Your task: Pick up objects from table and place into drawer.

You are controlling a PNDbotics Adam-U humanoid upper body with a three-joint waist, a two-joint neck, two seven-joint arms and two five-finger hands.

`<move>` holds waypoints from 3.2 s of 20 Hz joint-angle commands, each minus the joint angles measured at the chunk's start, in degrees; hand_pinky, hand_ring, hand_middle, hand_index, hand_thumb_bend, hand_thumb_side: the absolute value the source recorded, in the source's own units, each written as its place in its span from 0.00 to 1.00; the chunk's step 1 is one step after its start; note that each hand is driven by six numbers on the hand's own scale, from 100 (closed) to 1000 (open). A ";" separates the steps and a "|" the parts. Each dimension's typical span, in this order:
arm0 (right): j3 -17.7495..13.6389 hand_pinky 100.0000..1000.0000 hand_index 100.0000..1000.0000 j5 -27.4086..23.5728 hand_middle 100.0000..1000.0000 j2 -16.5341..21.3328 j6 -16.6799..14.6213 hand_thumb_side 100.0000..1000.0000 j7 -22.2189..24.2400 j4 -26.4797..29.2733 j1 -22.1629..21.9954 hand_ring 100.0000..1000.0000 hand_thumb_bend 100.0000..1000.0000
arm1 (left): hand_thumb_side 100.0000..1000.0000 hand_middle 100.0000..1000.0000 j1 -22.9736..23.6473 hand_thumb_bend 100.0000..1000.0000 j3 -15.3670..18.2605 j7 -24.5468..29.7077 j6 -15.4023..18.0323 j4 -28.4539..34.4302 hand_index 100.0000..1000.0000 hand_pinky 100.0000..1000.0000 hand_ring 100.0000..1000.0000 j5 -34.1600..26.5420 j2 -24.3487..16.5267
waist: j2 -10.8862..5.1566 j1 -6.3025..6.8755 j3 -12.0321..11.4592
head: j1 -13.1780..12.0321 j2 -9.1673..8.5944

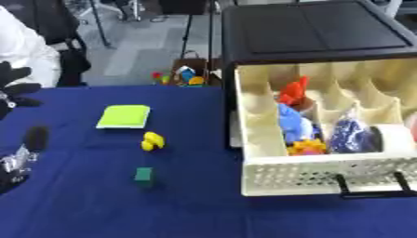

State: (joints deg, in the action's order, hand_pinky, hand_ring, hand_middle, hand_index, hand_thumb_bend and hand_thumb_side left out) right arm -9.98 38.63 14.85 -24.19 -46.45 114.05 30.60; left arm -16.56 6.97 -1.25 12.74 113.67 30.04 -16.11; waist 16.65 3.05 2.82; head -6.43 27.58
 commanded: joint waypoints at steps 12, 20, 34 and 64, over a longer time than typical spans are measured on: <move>0.27 0.53 0.72 -0.96 0.54 0.98 -2.03 1.00 -1.38 0.55 -0.08 0.58 0.00 | 0.65 0.81 4.26 0.66 -3.30 8.49 -11.62 0.92 1.00 0.65 0.77 6.29 -15.85 | -1.66 0.62 0.44 | -0.91 -0.02; 0.42 0.53 0.72 -1.23 0.54 0.98 -2.15 1.00 -1.14 0.55 -0.21 0.57 0.00 | 0.58 0.81 3.49 0.34 -5.94 16.44 -15.34 0.92 1.00 0.67 0.78 5.71 -22.25 | -1.82 0.73 0.92 | -1.38 0.28; 1.03 0.53 0.72 -1.89 0.53 0.90 -2.37 1.00 -0.32 0.55 -0.57 0.57 0.00 | 0.57 0.74 -1.82 0.67 -11.74 33.03 -22.18 0.92 0.97 0.64 0.74 -4.63 -33.65 | -2.24 1.27 2.01 | -2.53 1.37; 2.25 0.53 0.73 -3.55 0.52 0.47 -3.24 1.00 1.18 0.55 -0.34 0.57 0.00 | 0.54 0.63 -17.02 0.62 -23.41 47.58 -34.28 -12.51 0.89 0.60 0.66 -7.93 -34.89 | -3.08 2.85 5.67 | -5.33 2.28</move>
State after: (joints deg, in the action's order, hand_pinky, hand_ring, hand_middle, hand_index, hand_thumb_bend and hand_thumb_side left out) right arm -7.77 35.66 14.84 -26.22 -44.41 114.05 29.27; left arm -32.63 -16.64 45.39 -21.09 101.67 21.14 -49.85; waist 14.51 6.08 8.55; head -11.49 30.11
